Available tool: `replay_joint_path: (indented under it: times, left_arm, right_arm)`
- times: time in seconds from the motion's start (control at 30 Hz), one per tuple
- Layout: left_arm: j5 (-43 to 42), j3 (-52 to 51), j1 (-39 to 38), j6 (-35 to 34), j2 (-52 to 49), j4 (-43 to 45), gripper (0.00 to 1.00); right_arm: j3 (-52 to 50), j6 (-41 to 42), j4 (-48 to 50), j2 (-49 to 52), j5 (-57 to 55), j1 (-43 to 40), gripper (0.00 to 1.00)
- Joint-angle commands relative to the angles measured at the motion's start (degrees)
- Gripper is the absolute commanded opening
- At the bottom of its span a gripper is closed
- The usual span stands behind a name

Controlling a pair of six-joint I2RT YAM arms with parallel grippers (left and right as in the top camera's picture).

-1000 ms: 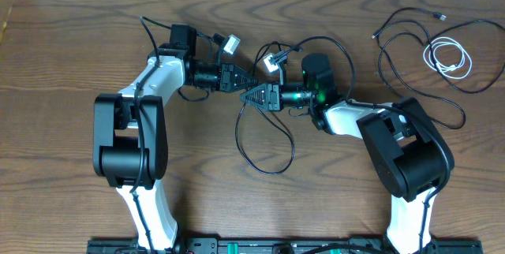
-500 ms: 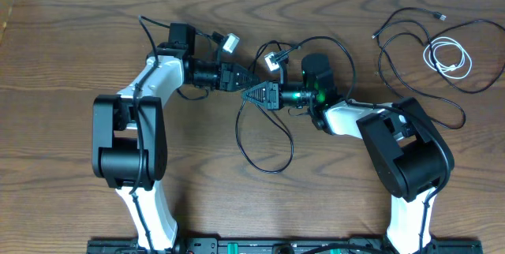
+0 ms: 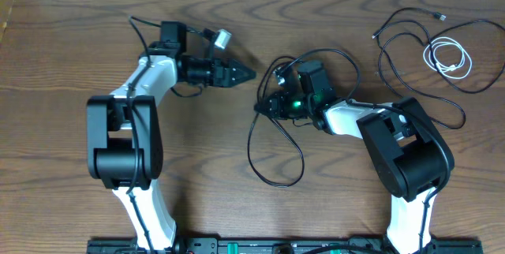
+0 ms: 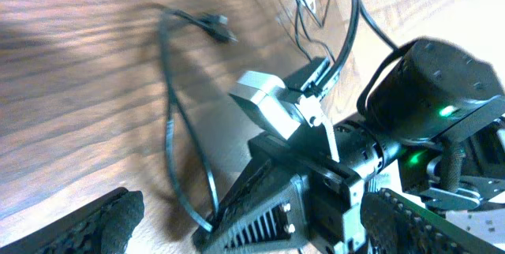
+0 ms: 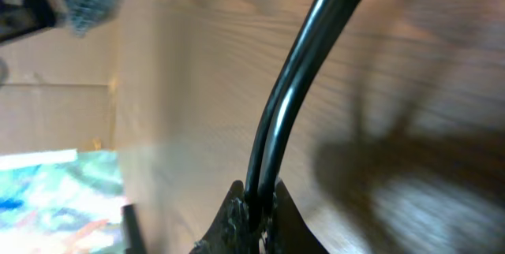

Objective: Untangle cables

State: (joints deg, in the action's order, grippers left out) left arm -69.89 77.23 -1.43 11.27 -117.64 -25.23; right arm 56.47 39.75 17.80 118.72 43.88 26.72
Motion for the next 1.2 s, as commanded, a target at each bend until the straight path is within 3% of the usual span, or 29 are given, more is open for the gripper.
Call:
replay_joint_path:
  times: [0.0, 0.27, 0.4, 0.73, 1.0, 1.17]
  left_arm:
    - [0.31, 0.57, 2.54, -2.45, 1.18, 1.07, 0.94]
    - [0.50, 0.57, 6.01, -3.28, 1.18, 3.08, 0.94]
    - [0.50, 0.57, 7.06, -3.26, 1.18, 3.30, 0.94]
    - [0.50, 0.57, 7.26, -3.26, 1.18, 3.32, 0.95]
    - [0.52, 0.57, 7.26, -3.23, 1.18, 3.30, 0.95]
    - [0.50, 0.57, 7.26, -3.23, 1.18, 3.30, 0.95]
  right_arm:
    - [0.11, -2.12, -1.40, 0.66, -3.19, -0.98, 0.01]
    - [4.37, -2.16, -4.20, -0.24, 7.85, -4.09, 0.01]
    - [8.74, -7.91, -12.07, -2.89, 8.52, -4.28, 0.01]
    - [16.63, -25.64, -34.60, -12.85, -7.23, -4.59, 0.01]
    - [17.07, -34.99, -40.68, -22.82, -11.61, -6.88, 0.01]
    - [17.05, -37.29, -45.48, -30.38, -26.53, -7.02, 0.01]
